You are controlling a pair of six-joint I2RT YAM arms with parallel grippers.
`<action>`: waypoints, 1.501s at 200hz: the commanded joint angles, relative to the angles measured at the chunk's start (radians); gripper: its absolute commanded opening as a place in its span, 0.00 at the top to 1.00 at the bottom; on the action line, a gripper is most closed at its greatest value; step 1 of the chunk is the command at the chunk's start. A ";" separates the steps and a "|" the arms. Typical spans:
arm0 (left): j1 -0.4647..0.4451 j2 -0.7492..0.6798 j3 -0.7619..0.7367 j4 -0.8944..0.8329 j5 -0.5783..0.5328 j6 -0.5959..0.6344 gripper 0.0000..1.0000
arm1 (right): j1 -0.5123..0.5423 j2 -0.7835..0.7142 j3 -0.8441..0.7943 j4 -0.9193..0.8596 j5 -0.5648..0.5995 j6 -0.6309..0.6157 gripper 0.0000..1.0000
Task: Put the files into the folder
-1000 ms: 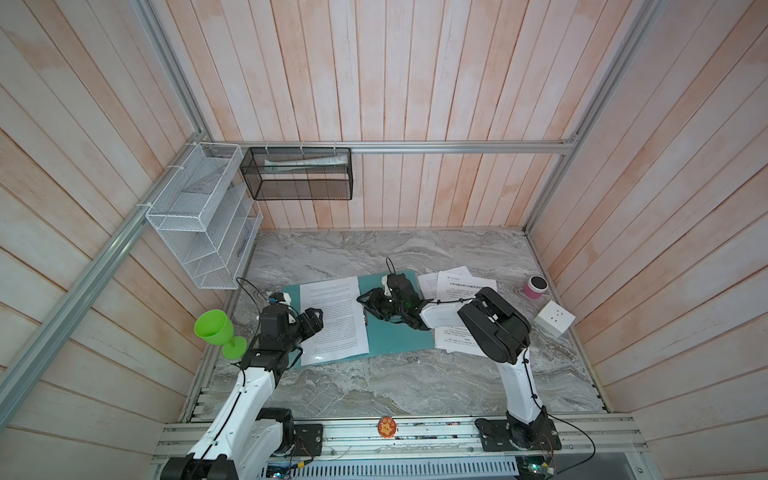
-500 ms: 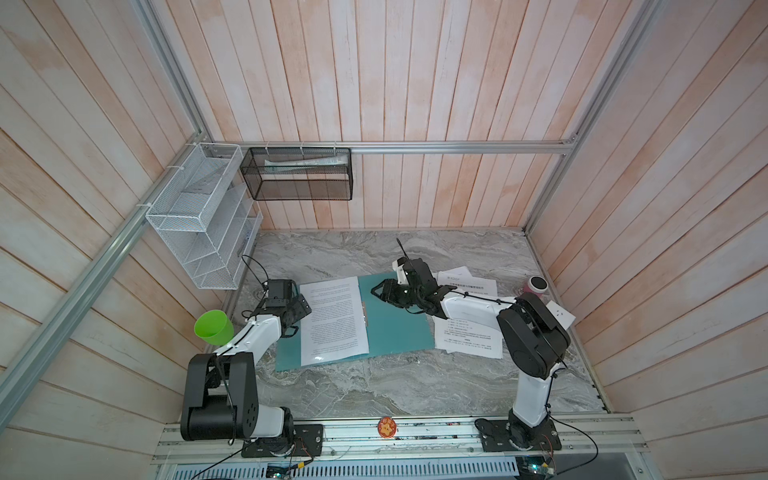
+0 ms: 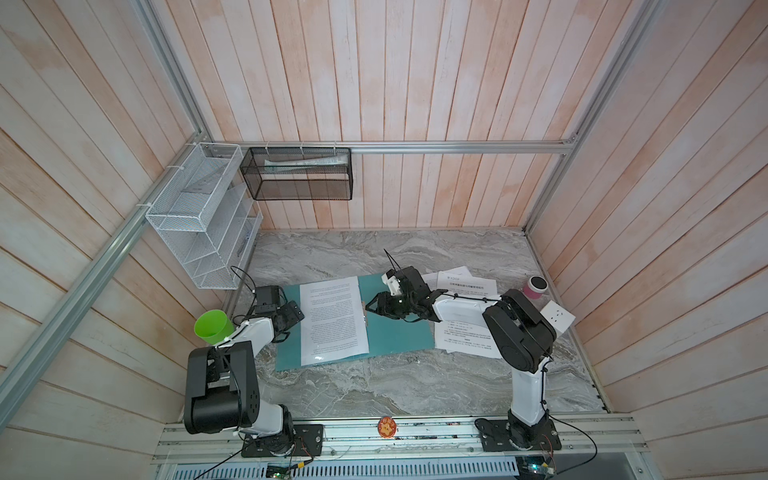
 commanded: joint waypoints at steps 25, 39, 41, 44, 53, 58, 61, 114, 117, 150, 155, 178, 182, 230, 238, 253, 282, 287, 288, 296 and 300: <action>0.014 0.059 0.020 0.036 0.110 0.011 0.07 | 0.002 0.021 0.026 0.002 -0.036 -0.005 0.49; 0.013 0.052 0.016 0.050 0.136 0.011 0.07 | 0.002 0.021 0.029 -0.008 -0.032 -0.007 0.50; 0.014 0.053 0.014 0.052 0.141 0.008 0.07 | 0.002 0.021 0.031 -0.011 -0.031 -0.009 0.50; 0.014 0.054 0.014 0.056 0.149 0.007 0.07 | 0.002 0.023 0.033 -0.014 -0.032 -0.010 0.50; 0.014 0.059 0.011 0.066 0.178 0.004 0.08 | 0.002 0.026 0.039 -0.026 -0.033 -0.013 0.50; 0.014 0.064 0.010 0.073 0.190 0.002 0.08 | 0.002 0.027 0.041 -0.027 -0.035 -0.014 0.50; 0.014 0.066 0.009 0.077 0.197 0.001 0.09 | 0.002 0.030 0.043 -0.030 -0.037 -0.013 0.51; 0.013 0.069 -0.028 0.131 0.280 -0.024 0.10 | 0.005 0.051 0.037 -0.069 -0.029 -0.025 0.55; 0.014 0.069 -0.030 0.132 0.282 -0.024 0.10 | 0.005 0.052 0.035 -0.071 -0.030 -0.025 0.55; 0.014 0.060 -0.038 0.140 0.290 -0.023 0.11 | 0.007 0.055 0.022 -0.106 -0.058 -0.039 0.55; 0.014 0.062 -0.038 0.140 0.289 -0.022 0.11 | 0.006 0.055 0.016 -0.107 -0.068 -0.039 0.55; 0.014 0.061 -0.032 0.139 0.289 -0.016 0.11 | 0.007 0.042 -0.007 -0.135 -0.086 -0.049 0.55; 0.013 0.061 -0.032 0.139 0.289 -0.018 0.11 | 0.007 0.039 -0.011 -0.138 -0.087 -0.051 0.55; 0.014 0.046 -0.047 0.150 0.296 -0.022 0.11 | 0.007 0.008 -0.057 -0.169 -0.134 -0.058 0.56; 0.014 0.044 -0.046 0.151 0.295 -0.020 0.11 | 0.007 0.006 -0.062 -0.166 -0.150 -0.057 0.58; 0.014 0.040 -0.048 0.150 0.295 -0.021 0.11 | 0.014 0.002 -0.068 -0.170 -0.170 -0.061 0.60; 0.013 0.032 -0.053 0.155 0.295 -0.021 0.11 | 0.022 0.000 -0.088 -0.178 -0.211 -0.062 0.66; 0.014 0.032 -0.054 0.155 0.296 -0.021 0.11 | 0.024 -0.003 -0.092 -0.176 -0.213 -0.062 0.68; 0.014 0.032 -0.054 0.156 0.297 -0.022 0.11 | 0.024 -0.003 -0.094 -0.177 -0.213 -0.063 0.68; 0.014 0.032 -0.055 0.156 0.296 -0.021 0.12 | 0.025 -0.006 -0.101 -0.175 -0.217 -0.064 0.71; 0.014 0.032 -0.054 0.156 0.296 -0.021 0.12 | 0.025 -0.008 -0.105 -0.175 -0.221 -0.063 0.72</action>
